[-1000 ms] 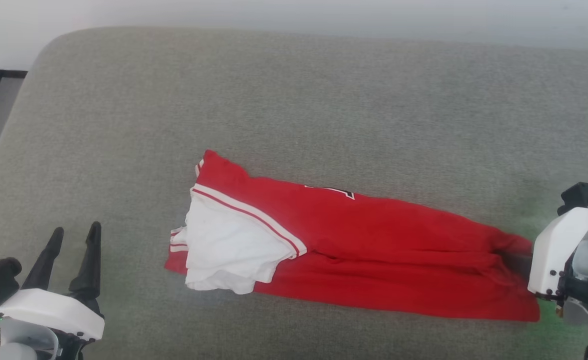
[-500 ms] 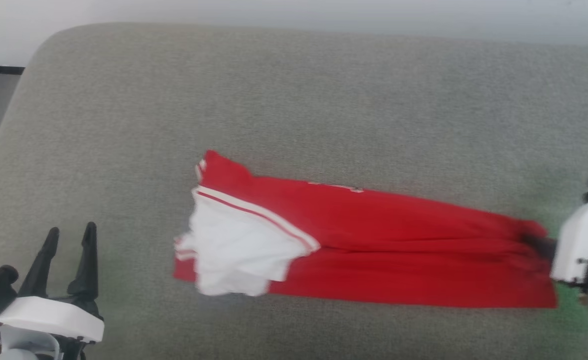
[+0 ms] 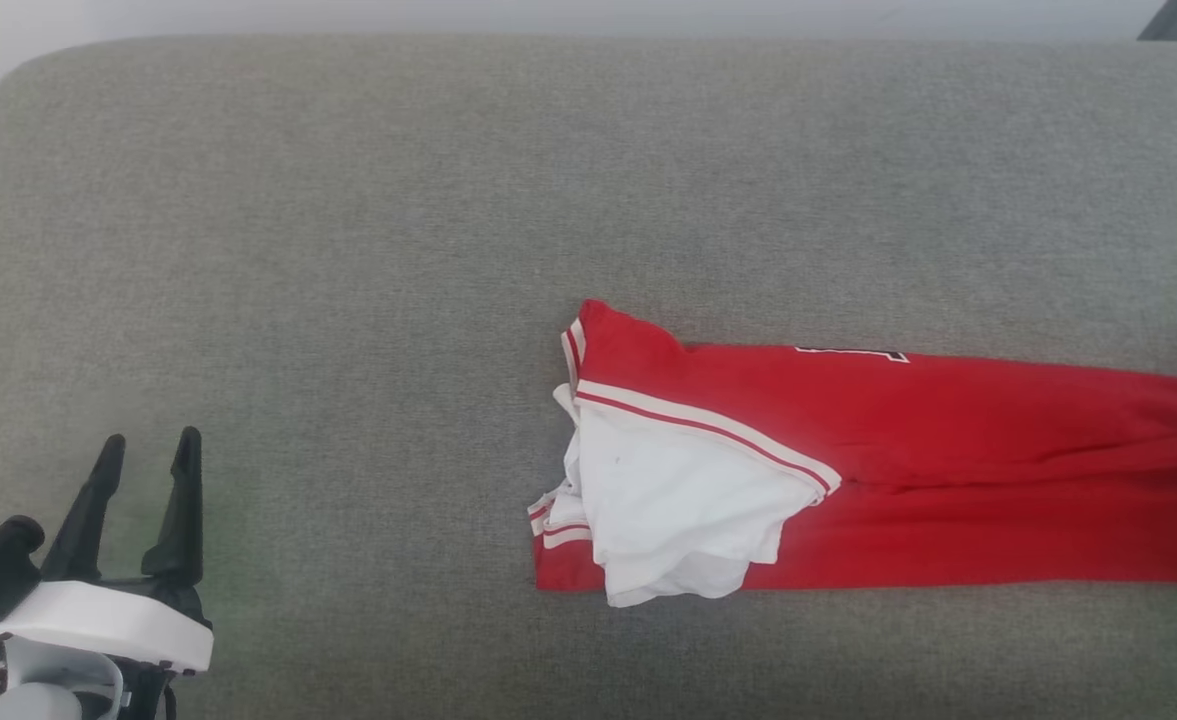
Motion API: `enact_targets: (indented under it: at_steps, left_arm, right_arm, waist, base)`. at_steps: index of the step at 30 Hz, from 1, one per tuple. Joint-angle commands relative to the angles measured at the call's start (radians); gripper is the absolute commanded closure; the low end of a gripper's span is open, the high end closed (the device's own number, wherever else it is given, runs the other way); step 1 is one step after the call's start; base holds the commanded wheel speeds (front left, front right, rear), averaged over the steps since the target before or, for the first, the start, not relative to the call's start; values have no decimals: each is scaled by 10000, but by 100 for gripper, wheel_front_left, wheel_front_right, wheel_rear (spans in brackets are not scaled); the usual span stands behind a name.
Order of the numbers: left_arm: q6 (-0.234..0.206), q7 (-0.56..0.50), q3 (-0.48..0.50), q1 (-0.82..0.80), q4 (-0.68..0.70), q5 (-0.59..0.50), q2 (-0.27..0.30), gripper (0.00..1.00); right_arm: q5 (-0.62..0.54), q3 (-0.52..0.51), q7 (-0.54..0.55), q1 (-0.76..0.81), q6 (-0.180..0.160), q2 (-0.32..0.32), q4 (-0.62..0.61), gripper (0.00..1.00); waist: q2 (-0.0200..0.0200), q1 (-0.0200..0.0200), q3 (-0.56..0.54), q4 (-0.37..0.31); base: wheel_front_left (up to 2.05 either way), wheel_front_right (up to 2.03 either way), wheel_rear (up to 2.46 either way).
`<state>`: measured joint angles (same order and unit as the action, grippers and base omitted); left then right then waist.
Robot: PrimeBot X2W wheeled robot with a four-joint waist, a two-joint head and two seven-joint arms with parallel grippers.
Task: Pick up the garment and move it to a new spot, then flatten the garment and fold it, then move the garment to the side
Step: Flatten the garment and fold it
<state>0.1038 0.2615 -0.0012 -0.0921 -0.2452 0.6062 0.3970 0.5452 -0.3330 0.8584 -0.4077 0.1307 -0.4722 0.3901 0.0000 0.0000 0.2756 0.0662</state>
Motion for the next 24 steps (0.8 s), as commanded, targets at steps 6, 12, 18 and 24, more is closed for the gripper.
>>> enact_targets:
  at_steps: [6,12,18,24]
  left_arm:
    - [116,36,132,-133,-96,-145,-91,0]
    - [162,36,191,-110,-42,-270,-120,0]
    - [204,36,79,-199,-55,-306,-171,0]
    - [233,38,-219,-447,-181,-338,-306,0]
  right_arm:
    - [430,844,420,264,1,139,-967,100]
    - [1167,1960,1081,862,2,742,-3150,100]
    - [1427,3304,1424,863,2,1559,-4587,100]
    - [1497,4694,1177,323,2,2160,-4561,100]
  waist:
    - [0,0,-50,-134]
    - [0,0,-172,-167]
    - [0,0,-269,64]
    - [0,0,-338,589]
  base:
    - [0,0,0]
    - [0,0,0]
    - [0,0,0]
    - [0,0,0]
